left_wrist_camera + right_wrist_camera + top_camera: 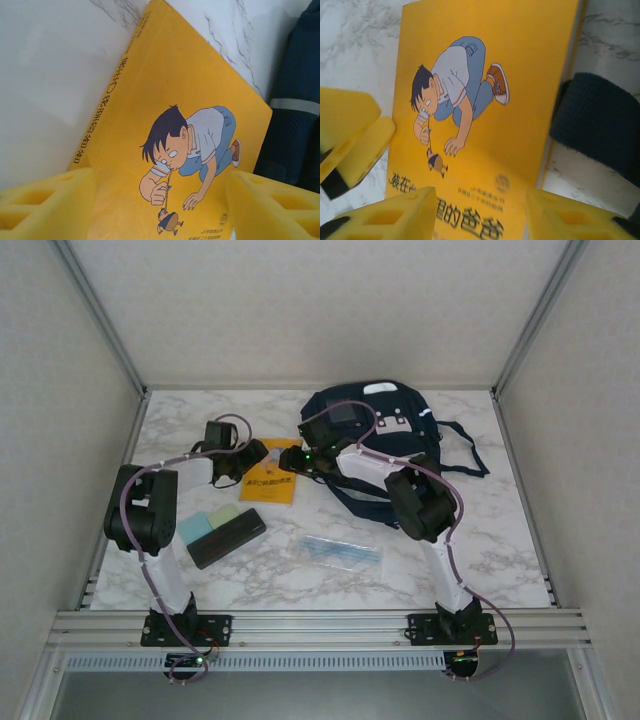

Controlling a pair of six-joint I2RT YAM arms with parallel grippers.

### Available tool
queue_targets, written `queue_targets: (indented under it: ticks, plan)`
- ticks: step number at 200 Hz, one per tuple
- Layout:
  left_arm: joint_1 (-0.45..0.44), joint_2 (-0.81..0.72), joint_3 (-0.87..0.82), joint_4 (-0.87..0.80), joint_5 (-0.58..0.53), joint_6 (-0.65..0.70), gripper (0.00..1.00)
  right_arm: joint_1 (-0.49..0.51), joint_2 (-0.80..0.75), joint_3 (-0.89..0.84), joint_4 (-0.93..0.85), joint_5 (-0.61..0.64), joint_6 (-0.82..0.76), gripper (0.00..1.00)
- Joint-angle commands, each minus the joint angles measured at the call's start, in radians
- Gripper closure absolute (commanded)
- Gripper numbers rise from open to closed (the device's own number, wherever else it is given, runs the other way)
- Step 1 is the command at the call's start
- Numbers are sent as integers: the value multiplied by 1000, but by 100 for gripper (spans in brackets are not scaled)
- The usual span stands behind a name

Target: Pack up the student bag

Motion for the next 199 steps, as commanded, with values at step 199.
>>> queue_targets:
  ticks: [199]
  plan:
    - [-10, 2, -72, -69, 2, -46, 30, 34, -50, -55, 144, -99, 167, 58]
